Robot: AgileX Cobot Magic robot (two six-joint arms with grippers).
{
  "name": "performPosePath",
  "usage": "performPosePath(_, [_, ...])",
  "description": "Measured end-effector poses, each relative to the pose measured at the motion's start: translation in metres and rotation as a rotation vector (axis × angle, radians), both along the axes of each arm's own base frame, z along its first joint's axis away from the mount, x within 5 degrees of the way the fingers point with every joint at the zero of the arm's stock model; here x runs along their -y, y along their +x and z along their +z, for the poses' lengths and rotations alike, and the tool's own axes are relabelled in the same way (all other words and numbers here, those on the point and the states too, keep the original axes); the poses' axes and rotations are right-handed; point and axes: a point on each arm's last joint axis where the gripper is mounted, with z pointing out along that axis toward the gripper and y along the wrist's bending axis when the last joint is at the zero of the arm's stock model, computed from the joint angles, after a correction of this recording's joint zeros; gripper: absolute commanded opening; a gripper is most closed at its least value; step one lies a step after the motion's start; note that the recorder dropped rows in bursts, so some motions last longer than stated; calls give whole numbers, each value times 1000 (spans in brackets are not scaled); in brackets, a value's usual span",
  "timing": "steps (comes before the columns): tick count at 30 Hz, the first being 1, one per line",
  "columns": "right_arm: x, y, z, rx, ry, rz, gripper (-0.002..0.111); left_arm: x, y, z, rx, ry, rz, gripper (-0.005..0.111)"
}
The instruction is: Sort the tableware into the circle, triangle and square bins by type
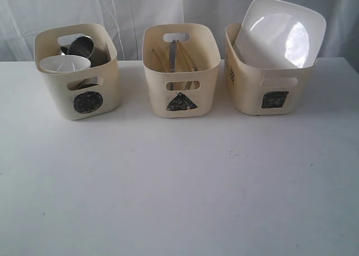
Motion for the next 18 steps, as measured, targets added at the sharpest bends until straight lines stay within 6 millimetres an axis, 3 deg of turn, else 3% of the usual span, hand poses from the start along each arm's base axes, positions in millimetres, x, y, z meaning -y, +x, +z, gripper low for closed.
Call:
performPosePath(4, [4, 0, -89, -164, 25, -43, 0, 0, 0, 0, 0, 0, 0, 0])
performPosePath(7, [8, -4, -122, -175, 39, -94, 0, 0, 0, 0, 0, 0, 0, 0])
performPosePath(18, [7, -6, -137, -210, 245, -85, 0, 0, 0, 0, 0, 0, 0, 0])
